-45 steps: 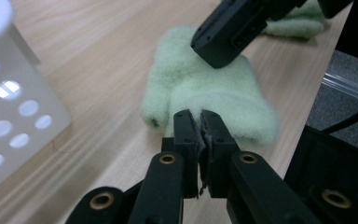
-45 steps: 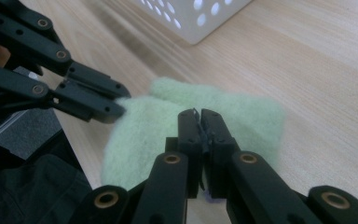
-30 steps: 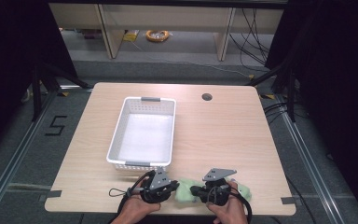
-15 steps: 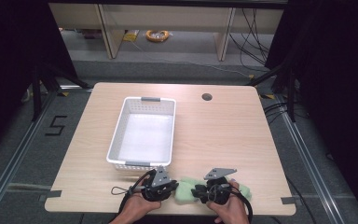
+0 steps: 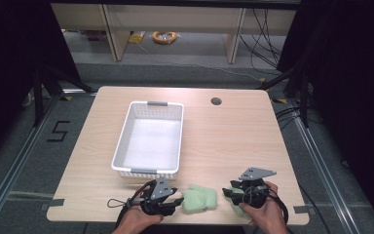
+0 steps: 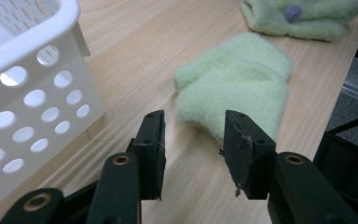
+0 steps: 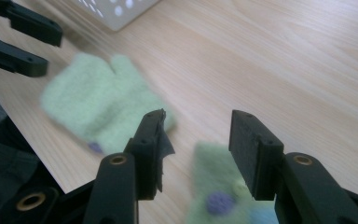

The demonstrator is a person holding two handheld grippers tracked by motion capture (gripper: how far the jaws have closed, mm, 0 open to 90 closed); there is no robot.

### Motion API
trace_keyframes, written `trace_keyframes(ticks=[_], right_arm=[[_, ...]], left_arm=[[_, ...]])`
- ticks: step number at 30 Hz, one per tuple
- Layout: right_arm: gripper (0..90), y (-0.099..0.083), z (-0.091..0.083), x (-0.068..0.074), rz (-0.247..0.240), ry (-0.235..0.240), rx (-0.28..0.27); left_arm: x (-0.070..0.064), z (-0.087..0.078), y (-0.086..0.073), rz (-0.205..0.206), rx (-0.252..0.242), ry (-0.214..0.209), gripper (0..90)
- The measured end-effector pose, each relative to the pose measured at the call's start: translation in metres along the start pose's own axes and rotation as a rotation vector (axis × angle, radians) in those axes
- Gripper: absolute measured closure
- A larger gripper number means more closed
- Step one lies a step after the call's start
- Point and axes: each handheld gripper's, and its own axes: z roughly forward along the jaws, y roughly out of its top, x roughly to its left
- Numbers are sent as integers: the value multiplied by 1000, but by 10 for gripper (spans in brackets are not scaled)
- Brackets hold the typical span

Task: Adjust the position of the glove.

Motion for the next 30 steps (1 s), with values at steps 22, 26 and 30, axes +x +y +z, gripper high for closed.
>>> trace_keyframes(ticks=[22, 26, 30], right_arm=[[527, -33, -13, -26, 14, -16, 98], [516, -39, -4, -29, -15, -13, 138], [520, -39, 0, -28, -53, -11, 168]], left_arm=[[-13, -8, -7, -77, 22, -61, 370], [-12, -8, -7, -79, 24, -66, 365], [-11, -9, -8, -81, 30, -53, 366]])
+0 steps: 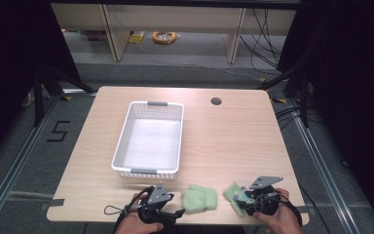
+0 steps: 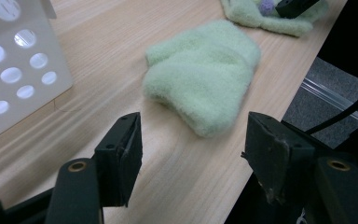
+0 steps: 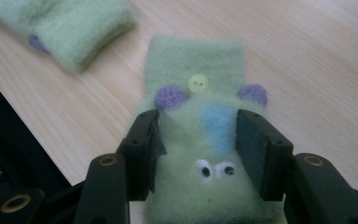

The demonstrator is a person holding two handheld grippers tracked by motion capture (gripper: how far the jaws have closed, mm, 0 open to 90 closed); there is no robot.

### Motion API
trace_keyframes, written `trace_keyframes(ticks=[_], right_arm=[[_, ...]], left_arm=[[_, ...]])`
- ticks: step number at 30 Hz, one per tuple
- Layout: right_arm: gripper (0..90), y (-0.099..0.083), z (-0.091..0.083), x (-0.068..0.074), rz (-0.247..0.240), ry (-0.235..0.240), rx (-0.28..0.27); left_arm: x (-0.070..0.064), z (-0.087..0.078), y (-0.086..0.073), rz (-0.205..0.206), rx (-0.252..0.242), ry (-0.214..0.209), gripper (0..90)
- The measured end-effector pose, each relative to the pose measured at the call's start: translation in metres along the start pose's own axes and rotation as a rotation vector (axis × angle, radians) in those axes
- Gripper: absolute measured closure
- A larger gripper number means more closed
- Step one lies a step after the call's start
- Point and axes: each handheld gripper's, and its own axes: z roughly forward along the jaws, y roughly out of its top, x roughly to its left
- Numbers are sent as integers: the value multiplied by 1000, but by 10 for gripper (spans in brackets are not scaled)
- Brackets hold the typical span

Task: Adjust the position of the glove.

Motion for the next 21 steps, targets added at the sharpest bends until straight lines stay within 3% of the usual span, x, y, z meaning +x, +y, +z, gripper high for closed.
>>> trace_keyframes(ticks=[1, 3, 6, 7, 8, 10, 12, 13, 15, 16, 17, 18, 21], right_arm=[[532, 0, 1, 0, -23, -12, 5], [559, 1, 2, 1, -13, -12, 4], [664, 0, 3, 1, -27, -41, -5], [705, 1, 1, 1, -28, -44, 18], [746, 1, 0, 2, -33, -48, 23], [793, 1, 1, 1, -31, -65, 1], [816, 1, -2, 1, -13, -55, -2], [819, 1, -3, 0, -4, -55, -5], [823, 2, -8, 2, 33, -47, -44], [823, 4, -11, 1, 7, -49, -79], [823, 6, -15, 4, 35, -44, -91], [823, 8, -17, 5, 41, -42, -117], [822, 19, -21, 12, 64, -13, -159]], left_arm=[[0, 0, 0, -9, -7, 1, 368], [-1, 1, 0, -17, -25, 2, 378], [0, 0, 1, 6, -10, -3, 383], [0, 0, 0, 8, -4, 5, 382], [-1, 2, 0, -13, -10, 3, 382], [-3, 2, 0, -29, -23, -10, 384], [-1, 1, 0, -5, -21, -10, 386], [-2, 1, 0, -20, -16, -1, 386], [-4, 1, 1, -23, -46, -11, 389], [-3, 1, 2, -13, -41, -11, 390], [-2, 0, 3, 14, -18, -4, 391], [-5, 1, 3, -21, -34, -7, 392], [-7, 3, 5, -10, -43, -15, 397]])
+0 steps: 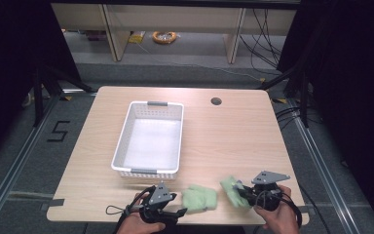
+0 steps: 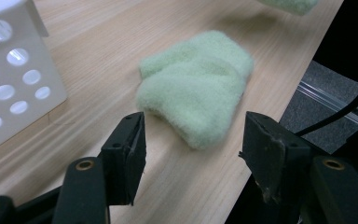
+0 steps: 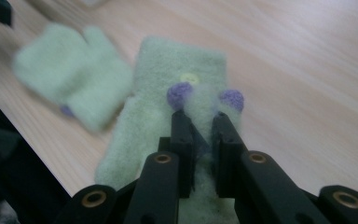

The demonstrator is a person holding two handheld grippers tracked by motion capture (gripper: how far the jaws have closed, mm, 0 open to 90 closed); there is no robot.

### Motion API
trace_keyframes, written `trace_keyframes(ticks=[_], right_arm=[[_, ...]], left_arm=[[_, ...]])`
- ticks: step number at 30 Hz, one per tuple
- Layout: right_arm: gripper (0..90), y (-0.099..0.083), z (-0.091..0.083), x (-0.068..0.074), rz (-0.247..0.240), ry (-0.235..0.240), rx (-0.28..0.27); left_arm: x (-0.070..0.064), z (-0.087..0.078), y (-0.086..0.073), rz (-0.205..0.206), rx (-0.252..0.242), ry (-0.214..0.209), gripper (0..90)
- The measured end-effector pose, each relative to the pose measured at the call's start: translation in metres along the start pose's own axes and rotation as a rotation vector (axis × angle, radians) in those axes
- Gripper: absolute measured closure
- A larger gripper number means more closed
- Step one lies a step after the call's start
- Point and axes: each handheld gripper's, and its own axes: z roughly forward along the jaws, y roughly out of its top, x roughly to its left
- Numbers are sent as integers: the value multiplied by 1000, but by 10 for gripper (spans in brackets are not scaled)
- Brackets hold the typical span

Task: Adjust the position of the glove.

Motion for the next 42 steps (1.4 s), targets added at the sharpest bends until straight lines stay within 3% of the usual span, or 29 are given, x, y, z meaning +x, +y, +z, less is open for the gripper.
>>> trace_keyframes(ticks=[1, 2, 3, 5, 6, 7, 9, 10, 11, 15, 16, 18, 19, 20, 21, 22, 23, 27, 28, 29, 30, 31, 32, 34, 35, 38, 39, 41, 42], right_arm=[[821, 3, 3, 2, -17, 5, -29], [821, 7, 4, 5, -19, 20, -28], [819, 11, 5, 8, -18, 30, -39], [818, 19, 8, 15, 10, 65, -41], [818, 22, 10, 17, 1, 68, -50], [818, 26, 12, 19, 0, 70, -49], [817, 32, 15, 27, 22, 75, -39], [817, 36, 19, 27, -15, 82, -49], [817, 39, 22, 31, -10, 85, -57], [817, 48, 34, 41, -19, 79, -59], [817, 52, 35, 43, -34, 83, -33], [816, 52, 39, 46, -23, 84, -66], [816, 54, 38, 46, -43, 82, -35], [816, 54, 41, 48, -39, 80, -69], [815, 55, 39, 48, -55, 77, -34], [814, 56, 42, 52, -48, 73, -50], [814, 56, 42, 52, -48, 73, -50], [812, 59, 47, 56, -61, 73, -48], [812, 59, 48, 58, -46, 71, -54], [812, 60, 48, 58, -70, 70, -26], [812, 59, 51, 60, -55, 71, -56], [811, 59, 49, 61, -65, 80, -32], [810, 58, 51, 61, -71, 82, -48], [809, 58, 50, 63, -67, 90, -39], [808, 57, 49, 64, -51, 103, -36], [803, 55, 47, 64, -69, 110, -52], [803, 54, 45, 65, -65, 115, -45], [801, 51, 43, 66, -56, 118, -34], [799, 49, 42, 66, -58, 126, -36]], left_arm=[[1, -1, 1, 27, 15, 2, 400], [-3, 2, 1, -20, -9, -6, 404], [-2, 1, 2, 21, 1, -6, 406], [-5, 2, 4, 14, -7, 0, 412], [-4, 1, 6, 50, 9, -6, 415], [-9, 4, 6, -2, -32, -5, 415], [-10, 6, 9, 20, -37, -6, 416], [-11, 6, 10, 25, -30, -12, 419], [-15, 8, 10, -11, -46, -24, 419], [-22, 14, 16, -12, -45, -35, 415], [-22, 15, 18, 6, -42, -28, 414], [-24, 19, 21, -2, -45, -22, 414], [-24, 19, 22, 4, -24, -29, 413], [-24, 22, 23, 2, -51, -10, 409], [-25, 24, 23, -21, -64, -7, 403], [-23, 24, 25, -3, -47, -4, 399], [-24, 27, 25, -47, -69, 5, 399], [-22, 30, 29, -51, -52, 5, 396], [-22, 31, 29, -47, -61, 11, 398], [-23, 33, 30, -68, -75, 23, 405], [-20, 32, 31, -48, -66, 22, 416], [-20, 33, 31, -74, -87, 31, 431], [-19, 32, 31, -71, -89, 29, 525], [-17, 29, 31, -18, -74, 47, 581], [-18, 29, 31, -34, -96, 48, 643], [-13, 23, 33, 14, -70, 52, 763], [-14, 23, 33, -17, -79, 57, 778], [-11, 19, 33, 12, -64, 31, 797], [-13, 20, 33, -21, -89, 10, 801]])
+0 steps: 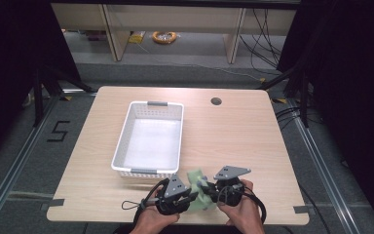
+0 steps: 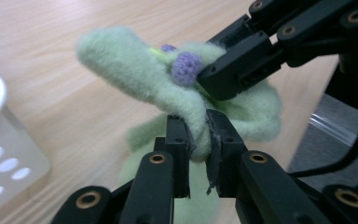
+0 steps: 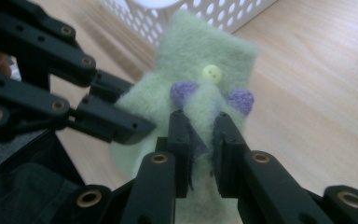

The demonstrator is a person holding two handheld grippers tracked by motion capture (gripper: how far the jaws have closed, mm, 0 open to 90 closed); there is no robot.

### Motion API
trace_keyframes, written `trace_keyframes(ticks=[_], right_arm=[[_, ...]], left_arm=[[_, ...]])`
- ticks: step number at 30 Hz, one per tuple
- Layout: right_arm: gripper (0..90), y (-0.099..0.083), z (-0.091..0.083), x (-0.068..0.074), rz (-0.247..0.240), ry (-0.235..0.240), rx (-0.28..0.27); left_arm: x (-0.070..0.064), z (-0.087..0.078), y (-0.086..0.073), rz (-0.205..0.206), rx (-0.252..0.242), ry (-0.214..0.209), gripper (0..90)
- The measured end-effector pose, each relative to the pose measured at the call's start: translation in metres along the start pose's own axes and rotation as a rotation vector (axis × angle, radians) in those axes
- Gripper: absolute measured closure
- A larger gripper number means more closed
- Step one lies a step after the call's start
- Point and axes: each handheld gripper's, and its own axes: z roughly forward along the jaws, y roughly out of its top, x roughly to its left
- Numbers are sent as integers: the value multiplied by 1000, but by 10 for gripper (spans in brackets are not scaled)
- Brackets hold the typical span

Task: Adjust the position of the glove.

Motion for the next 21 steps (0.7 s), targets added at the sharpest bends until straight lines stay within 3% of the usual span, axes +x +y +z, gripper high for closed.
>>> trace_keyframes(ticks=[1, 2, 4, 7, 8, 10, 11, 13, 15, 16, 17, 21], right_arm=[[795, -2, -2, 0, -5, 10, 3], [790, -5, -5, 0, -10, 14, -1], [791, -7, -6, 2, 5, 12, -5], [792, -10, -7, 6, -5, 22, 8], [787, -11, -7, 10, 3, 32, 13], [785, -11, -8, 11, -12, 32, 9], [784, -11, -8, 13, -8, 29, -1], [776, -14, -8, 15, -10, 25, 18], [752, -18, -1, 16, 6, 31, 11], [747, -19, 1, 17, 5, 37, 21], [736, -20, 4, 17, 0, 35, 19], [639, -21, 7, 13, 15, 41, 35]], left_arm=[[0, -1, 0, 9, 11, 3, 804], [-2, -2, 0, -19, 7, -8, 806], [2, -3, 0, -1, 23, -31, 806], [5, -5, 2, -50, 37, -62, 807], [9, -7, 2, -76, 50, -95, 808], [12, -9, 3, -63, 74, -120, 808], [13, -9, 2, -75, 66, -112, 808], [19, -8, 0, -58, 99, -118, 807], [22, -3, -4, -89, 118, -118, 805], [25, -1, -5, -75, 133, -119, 803], [25, 1, -7, -87, 135, -111, 802], [29, 4, -8, -89, 151, -101, 791]])
